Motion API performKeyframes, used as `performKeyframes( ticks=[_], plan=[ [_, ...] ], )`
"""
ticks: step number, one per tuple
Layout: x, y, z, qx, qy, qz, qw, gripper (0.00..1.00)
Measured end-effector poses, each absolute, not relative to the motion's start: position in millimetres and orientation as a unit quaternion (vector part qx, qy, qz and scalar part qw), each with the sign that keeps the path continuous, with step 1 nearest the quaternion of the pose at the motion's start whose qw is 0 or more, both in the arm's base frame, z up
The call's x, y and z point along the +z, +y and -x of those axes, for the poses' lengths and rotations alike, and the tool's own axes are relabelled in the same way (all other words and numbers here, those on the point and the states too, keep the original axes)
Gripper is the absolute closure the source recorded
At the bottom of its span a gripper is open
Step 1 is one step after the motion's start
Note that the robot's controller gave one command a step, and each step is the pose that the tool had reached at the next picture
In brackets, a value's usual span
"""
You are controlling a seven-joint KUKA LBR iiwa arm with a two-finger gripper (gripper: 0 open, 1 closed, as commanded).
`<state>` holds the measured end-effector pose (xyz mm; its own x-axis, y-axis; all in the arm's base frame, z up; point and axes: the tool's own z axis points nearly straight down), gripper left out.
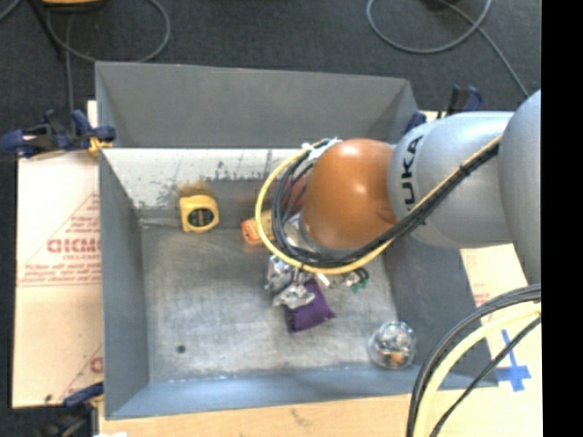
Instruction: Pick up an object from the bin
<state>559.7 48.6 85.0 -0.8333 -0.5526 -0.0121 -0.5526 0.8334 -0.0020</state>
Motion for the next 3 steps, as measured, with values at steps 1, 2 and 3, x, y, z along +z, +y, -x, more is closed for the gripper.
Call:
performKeyframes(
  ticks=[1,2,3],
  plan=[
    [85,49,-560.8,0.001,0.958,0.288,0.004,1.00],
    [88,49,-559.7,0.001,0.958,0.287,0.001,1.00],
    [106,48,-557.8,0.001,0.958,0.287,-0.003,1.00]
  ],
)
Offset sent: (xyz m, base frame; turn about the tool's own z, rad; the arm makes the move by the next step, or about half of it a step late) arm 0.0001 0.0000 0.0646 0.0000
